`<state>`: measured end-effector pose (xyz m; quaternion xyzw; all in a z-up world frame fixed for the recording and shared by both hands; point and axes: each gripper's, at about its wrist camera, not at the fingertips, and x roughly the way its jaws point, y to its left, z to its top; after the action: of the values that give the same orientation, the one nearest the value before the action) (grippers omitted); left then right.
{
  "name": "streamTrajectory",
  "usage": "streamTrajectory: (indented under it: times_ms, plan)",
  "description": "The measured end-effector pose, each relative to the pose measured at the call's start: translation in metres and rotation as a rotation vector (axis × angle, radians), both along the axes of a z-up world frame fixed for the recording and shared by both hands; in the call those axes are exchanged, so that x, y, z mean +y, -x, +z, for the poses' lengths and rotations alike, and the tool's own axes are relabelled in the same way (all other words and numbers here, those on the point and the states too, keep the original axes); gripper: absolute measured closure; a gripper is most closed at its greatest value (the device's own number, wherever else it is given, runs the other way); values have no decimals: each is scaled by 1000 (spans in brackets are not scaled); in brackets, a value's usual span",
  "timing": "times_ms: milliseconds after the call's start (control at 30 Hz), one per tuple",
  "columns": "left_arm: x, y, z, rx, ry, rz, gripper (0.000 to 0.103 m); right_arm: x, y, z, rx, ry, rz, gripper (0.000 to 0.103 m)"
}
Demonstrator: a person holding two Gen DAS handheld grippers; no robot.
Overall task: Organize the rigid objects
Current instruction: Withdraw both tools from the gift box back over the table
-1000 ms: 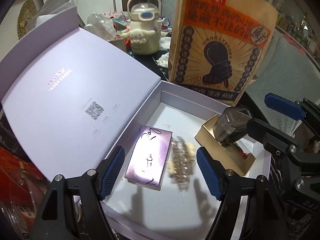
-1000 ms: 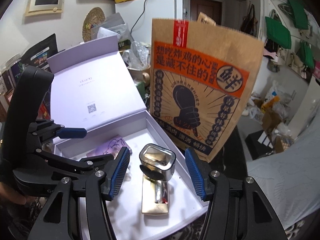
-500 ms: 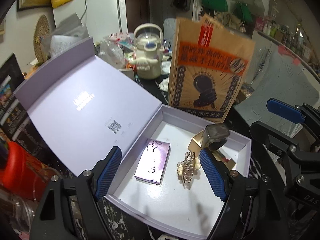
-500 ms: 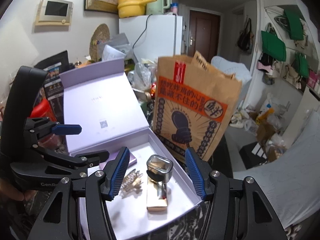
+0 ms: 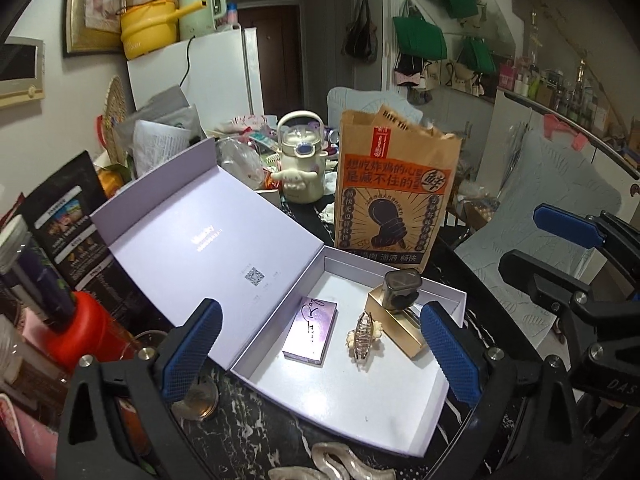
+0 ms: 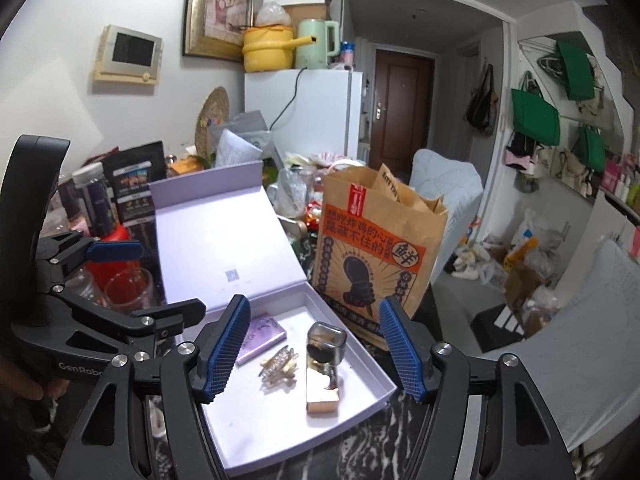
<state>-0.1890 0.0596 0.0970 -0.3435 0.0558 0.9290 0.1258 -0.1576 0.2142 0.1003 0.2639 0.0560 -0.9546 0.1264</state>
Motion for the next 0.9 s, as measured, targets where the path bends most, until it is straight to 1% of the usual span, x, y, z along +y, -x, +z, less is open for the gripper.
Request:
streamTrajectory:
  times_ms: [100, 300, 433, 567, 900]
  plan:
    - [-3, -11, 5, 9, -5, 1, 2, 0, -13, 6, 14, 3, 4, 30]
    - [-8, -38, 12, 32, -15, 0, 2, 0, -38, 12, 32, 13, 9, 28]
    - [-11, -54, 13, 32, -20, 6, 2, 1, -52, 13, 34, 21, 11, 27]
    - [-13, -65, 10, 20, -34, 3, 2, 2, -66, 11, 31, 32, 11, 27]
    - [-16, -93, -4, 7, -15, 12, 2, -5, -95, -3, 15, 41, 23, 27]
